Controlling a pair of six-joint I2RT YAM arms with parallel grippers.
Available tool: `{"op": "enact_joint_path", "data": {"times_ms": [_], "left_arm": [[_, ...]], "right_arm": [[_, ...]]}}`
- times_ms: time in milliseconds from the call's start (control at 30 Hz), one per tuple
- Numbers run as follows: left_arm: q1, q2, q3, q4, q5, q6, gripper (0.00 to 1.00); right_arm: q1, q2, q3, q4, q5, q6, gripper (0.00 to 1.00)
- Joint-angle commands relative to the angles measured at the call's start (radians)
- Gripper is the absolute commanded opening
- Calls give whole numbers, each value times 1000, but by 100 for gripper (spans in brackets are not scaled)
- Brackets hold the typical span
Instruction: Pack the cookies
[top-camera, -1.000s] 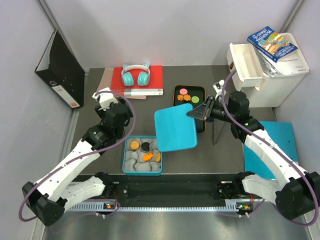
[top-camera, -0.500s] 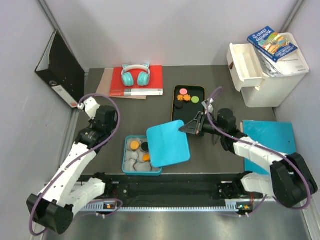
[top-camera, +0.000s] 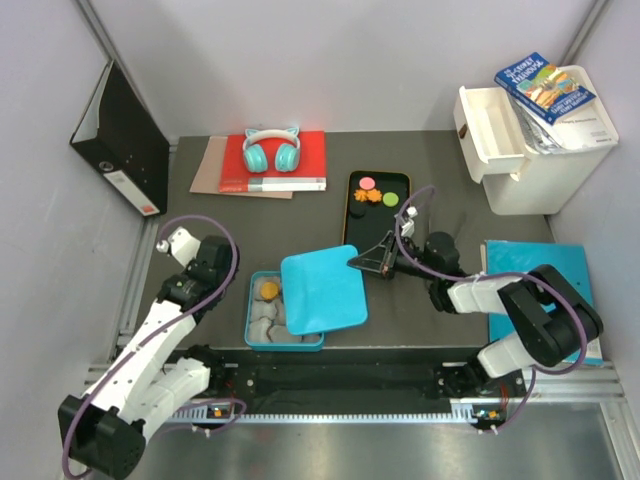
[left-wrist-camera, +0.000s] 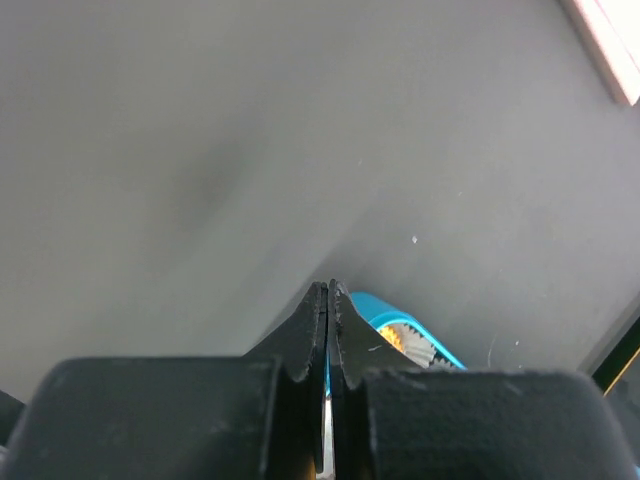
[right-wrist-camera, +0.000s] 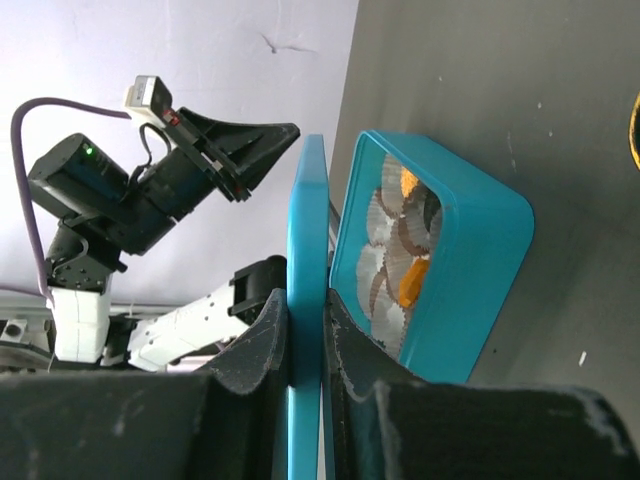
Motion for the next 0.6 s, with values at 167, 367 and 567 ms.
{"op": "enact_joint_path", "data": {"times_ms": [167, 367, 567], "left_arm": [[5, -36, -89, 49, 82, -103, 0], [6, -97, -167, 110, 150, -157, 0], [6, -107, -179, 108, 154, -161, 0]], "right_arm": [[56, 104, -27, 246, 40, 47, 0], [63, 271, -47, 475, 51, 133, 0], [78, 448, -52, 666, 72, 235, 0]]}}
